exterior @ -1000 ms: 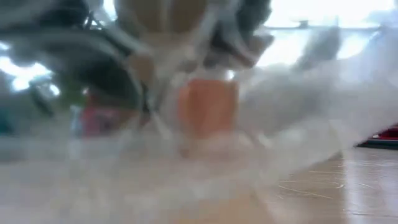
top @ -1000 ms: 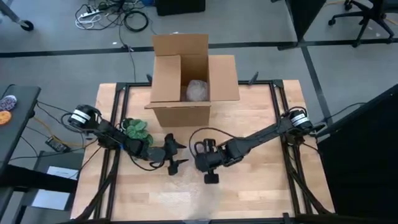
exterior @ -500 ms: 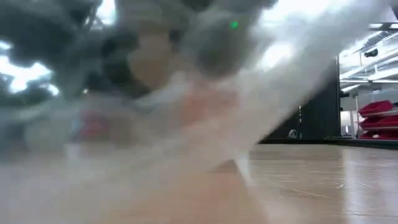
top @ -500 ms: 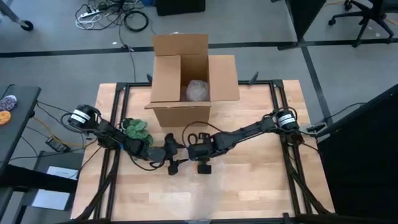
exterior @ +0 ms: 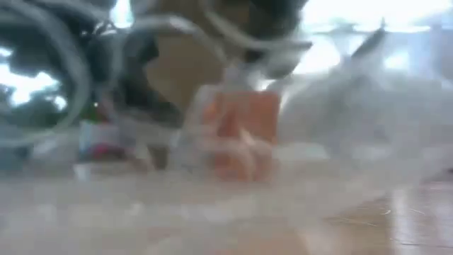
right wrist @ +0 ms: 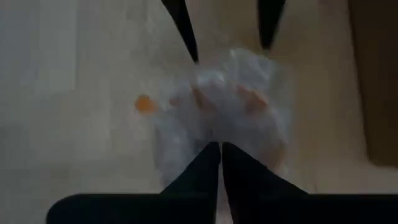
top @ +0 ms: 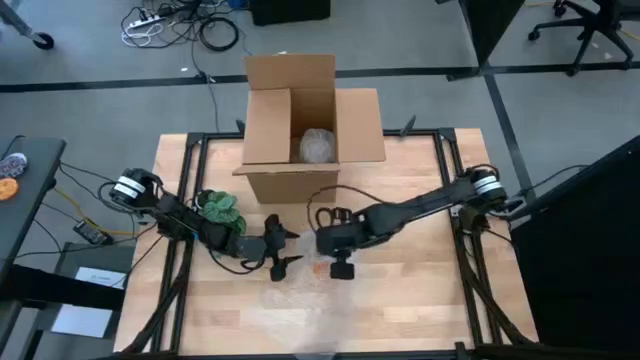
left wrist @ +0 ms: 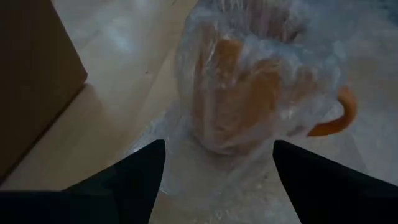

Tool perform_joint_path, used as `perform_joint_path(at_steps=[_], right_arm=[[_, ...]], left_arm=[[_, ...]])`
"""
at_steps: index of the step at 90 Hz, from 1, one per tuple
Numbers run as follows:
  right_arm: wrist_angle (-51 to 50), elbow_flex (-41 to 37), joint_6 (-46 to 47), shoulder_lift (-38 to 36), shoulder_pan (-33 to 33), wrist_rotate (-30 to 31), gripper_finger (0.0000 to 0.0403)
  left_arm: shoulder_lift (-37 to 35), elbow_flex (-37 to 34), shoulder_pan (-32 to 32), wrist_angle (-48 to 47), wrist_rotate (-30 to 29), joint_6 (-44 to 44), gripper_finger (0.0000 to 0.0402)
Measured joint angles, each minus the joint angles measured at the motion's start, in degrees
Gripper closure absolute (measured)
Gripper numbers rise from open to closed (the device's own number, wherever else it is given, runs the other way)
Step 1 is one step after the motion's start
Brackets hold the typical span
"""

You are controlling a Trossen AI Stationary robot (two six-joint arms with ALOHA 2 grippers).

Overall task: Wrap mug
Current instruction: Wrap the orange mug with the bubble wrap

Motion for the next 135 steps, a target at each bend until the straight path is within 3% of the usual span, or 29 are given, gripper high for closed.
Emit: perform_joint_path(at_steps=[25, 67, 135], right_arm=[[2.7, -0.02, 0.9, 0.38, 3.58, -3.39, 0.0403], [4.9, 0.31, 0.35, 6.6, 1.67, -0.12, 0.0402], [4.76, 0.03, -0.98, 3.77, 1.03, 0.75, 0.0403]], left_arm=[[0.0, 0.0, 0.0, 0.13, -0.38, 0.02, 0.0117], [0.0, -0.04, 0.02, -0.11, -1.07, 0.02, 0.0117], [-0.02, 0.0, 0.07, -1.05, -1.51, -0.2, 0.0117]])
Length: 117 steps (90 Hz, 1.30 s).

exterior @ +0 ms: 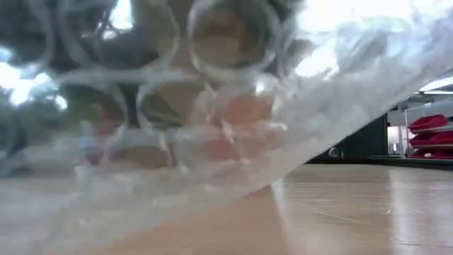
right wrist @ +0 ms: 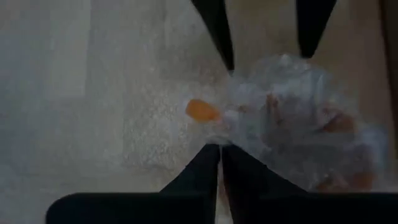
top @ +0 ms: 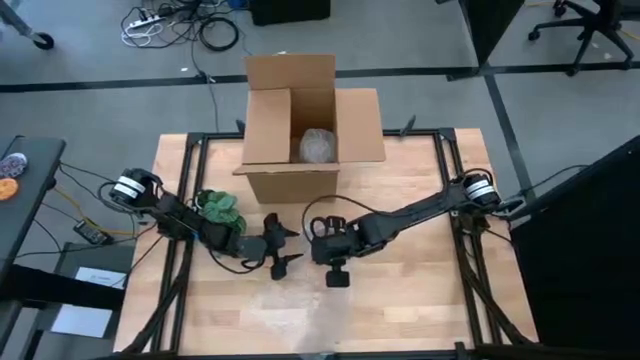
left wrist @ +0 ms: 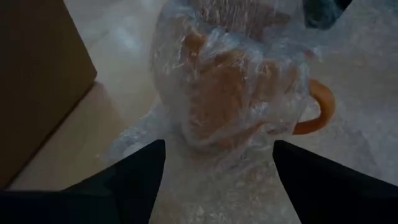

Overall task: Wrap mug
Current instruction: Wrap the orange mug with the bubble wrap

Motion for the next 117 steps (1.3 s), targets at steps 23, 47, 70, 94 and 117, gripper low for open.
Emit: perform_joint_path(at_steps=[23, 47, 70, 94, 117], right_arm=[[-0.02, 0.07, -0.07, 0.34, -0.45, 2.26, 0.0403], [-0.15, -0.01, -0.17, 3.77, -2.41, -1.99, 0.0403], [-0.87, 0.17, -1.48, 8.26, -5.22, -4.17, 0.0402], [-1.59, 0.16, -2.14, 9.09, -7.69, -5.32, 0.0402], [-2.62, 0.2, -2.19, 8.72, -7.5, -4.92, 0.0402]], left_arm=[[0.0, 0.0, 0.0, 0.13, -0.02, 0.0, 0.0117], [0.0, 0.0, 0.0, 0.28, -0.03, -0.17, 0.0117], [0.02, -0.02, 0.0, 0.16, -0.07, -0.19, 0.0117], [0.02, -0.04, 0.0, -0.19, -0.15, -0.18, 0.0117], [0.02, -0.04, 0.0, -0.21, -0.15, -0.19, 0.0117]])
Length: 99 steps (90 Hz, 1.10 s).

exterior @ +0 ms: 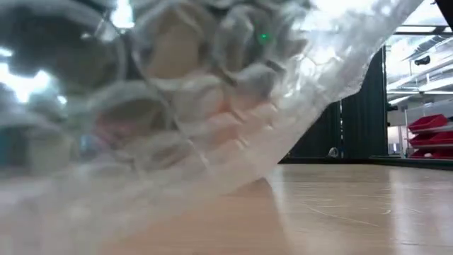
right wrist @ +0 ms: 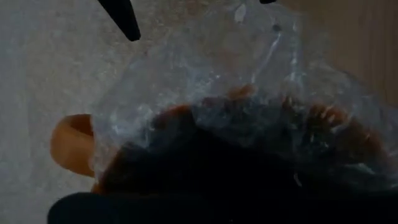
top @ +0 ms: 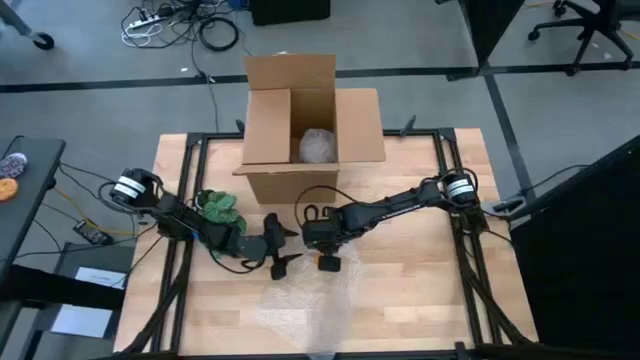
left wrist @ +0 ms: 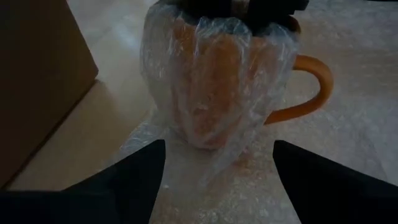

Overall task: Wrap mug
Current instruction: Wrap the orange mug with the bubble wrap

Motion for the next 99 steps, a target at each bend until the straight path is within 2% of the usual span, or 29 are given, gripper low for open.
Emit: perform_joint_path(at_steps=[31, 60, 99], right_arm=[[-7.31, 3.96, -0.11, -4.94, 1.79, 1.85, 0.0403], [-1.98, 5.01, -0.29, -5.05, 2.8, 1.55, 0.0403], [4.4, -4.11, -0.09, -5.12, -0.17, 3.05, 0.0403]], left_arm=[[0.0, 0.02, 0.28, -0.01, -0.2, 0.3, 0.0117], [0.0, 0.02, 0.62, -0.03, -0.85, 1.69, 0.0117], [0.0, 0.02, 3.4, -0.01, -0.9, 2.05, 0.0117]])
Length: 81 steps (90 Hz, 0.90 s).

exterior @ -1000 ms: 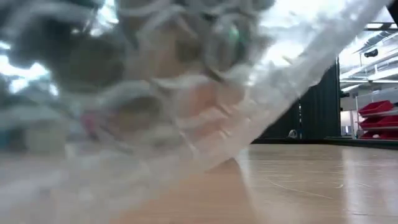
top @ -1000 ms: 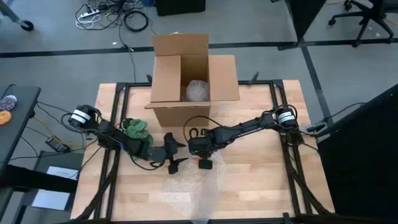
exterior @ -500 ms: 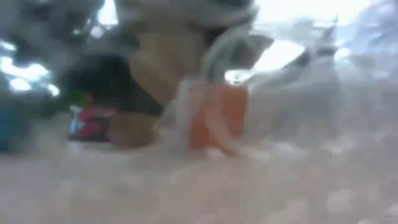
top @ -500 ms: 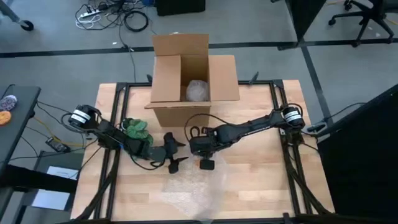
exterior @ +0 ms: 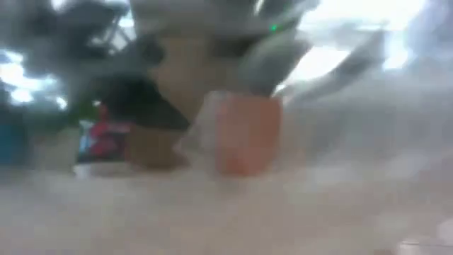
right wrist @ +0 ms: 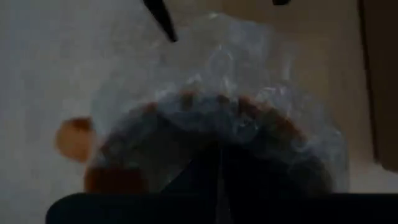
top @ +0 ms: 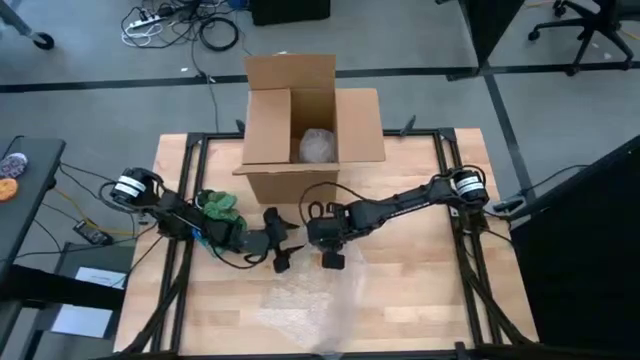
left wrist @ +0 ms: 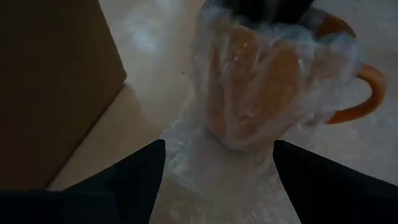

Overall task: Wrap mug
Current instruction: Wrap the orange mug with the bubble wrap

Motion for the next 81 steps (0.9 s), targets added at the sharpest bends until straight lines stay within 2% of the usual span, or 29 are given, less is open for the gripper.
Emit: perform_joint_path(at_steps=[21, 39, 62, 81], right_arm=[[6.05, -4.62, 0.55, -0.31, -0.6, -1.64, 0.0403], [7.3, -4.67, -0.01, -0.26, -0.59, -2.89, 0.0403], [14.35, -4.68, -1.53, 2.1, -0.76, -3.84, 0.0403], [13.28, -4.53, -2.86, 3.17, -0.88, -4.54, 0.0403]], left_arm=[[0.0, 0.0, 0.69, 0.11, 0.0, 1.0, 0.0117], [0.0, 0.0, 1.01, 2.41, 0.0, 0.55, 0.0117], [0.0, 0.04, 0.97, 3.99, -0.02, -2.38, 0.0117], [-0.04, 0.04, 0.86, 3.52, 0.02, -3.35, 0.0117]])
